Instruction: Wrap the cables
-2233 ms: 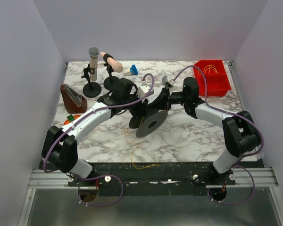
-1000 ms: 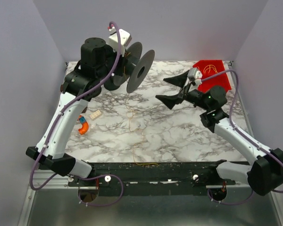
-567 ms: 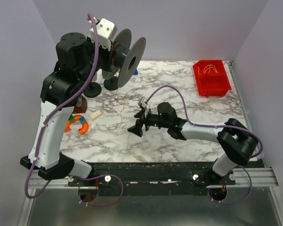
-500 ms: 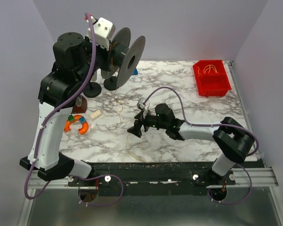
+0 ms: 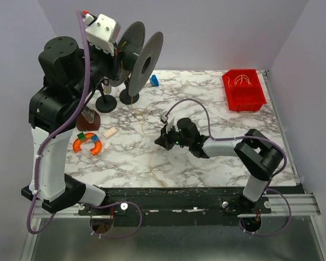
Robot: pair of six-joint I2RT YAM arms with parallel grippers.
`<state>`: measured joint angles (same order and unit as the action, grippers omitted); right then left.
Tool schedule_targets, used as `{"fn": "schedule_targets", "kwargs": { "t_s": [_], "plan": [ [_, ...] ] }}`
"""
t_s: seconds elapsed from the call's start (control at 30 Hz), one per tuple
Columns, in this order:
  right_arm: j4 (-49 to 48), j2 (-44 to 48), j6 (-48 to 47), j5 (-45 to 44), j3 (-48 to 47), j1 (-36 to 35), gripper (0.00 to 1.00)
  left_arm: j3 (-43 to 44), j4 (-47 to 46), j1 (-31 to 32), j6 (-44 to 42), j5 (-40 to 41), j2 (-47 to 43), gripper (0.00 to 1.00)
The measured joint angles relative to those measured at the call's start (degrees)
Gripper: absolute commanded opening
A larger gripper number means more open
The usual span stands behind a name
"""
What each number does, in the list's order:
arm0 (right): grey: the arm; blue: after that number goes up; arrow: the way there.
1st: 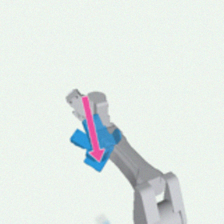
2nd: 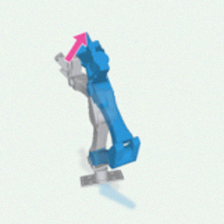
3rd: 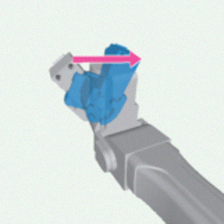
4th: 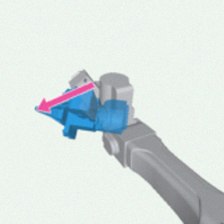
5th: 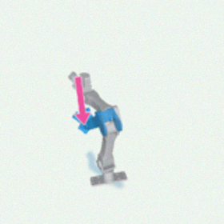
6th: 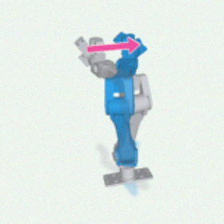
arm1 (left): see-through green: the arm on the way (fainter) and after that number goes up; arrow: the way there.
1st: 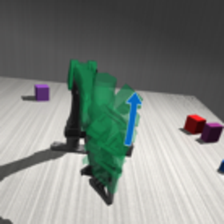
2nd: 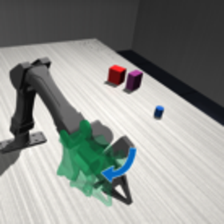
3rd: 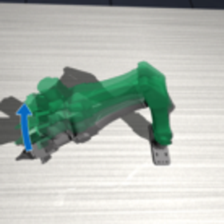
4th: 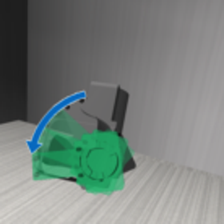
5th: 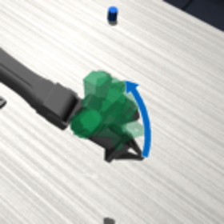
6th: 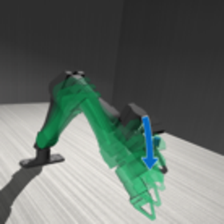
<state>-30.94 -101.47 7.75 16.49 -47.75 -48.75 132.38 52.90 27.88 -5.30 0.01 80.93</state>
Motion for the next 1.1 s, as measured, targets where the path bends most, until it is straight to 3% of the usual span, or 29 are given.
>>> {"fn": "schedule_targets", "kwargs": {
  "t_s": [0.1,0.3,0.6,0.73,0.9,1.1],
  "plan": [
    [-0.7,0.0,3.1,2.4,0.0,6.5,0.01,3.5,0.8,0.0,-0.1,0.0,-0.1,0.00],
    [0.8,0.0,11.6,4.6,-1.9,29.4,0.01,8.6,2.8,0.0,-1.8,2.1,-2.5,0.00],
    [14.4,-0.1,12.5,5.5,-14.9,37.5,0.01,14.2,3.7,0.4,-5.2,6.9,-6.1,0.00],
    [22.9,-1.2,10.8,4.6,-28.5,39.6,0.01,6.7,4.7,0.7,-5.9,1.8,-10.3,0.00],
    [30.3,-1.4,8.7,3.3,-45.9,41.5,0.01,-8.9,8.6,0.8,-9.8,-7.2,-11.6,0.00],
    [37.8,-1.1,6.8,0.9,-58.9,48.4,0.01,-23.7,17.5,1.2,-17.1,-14.1,-9.8,0.00]
  ]
}}
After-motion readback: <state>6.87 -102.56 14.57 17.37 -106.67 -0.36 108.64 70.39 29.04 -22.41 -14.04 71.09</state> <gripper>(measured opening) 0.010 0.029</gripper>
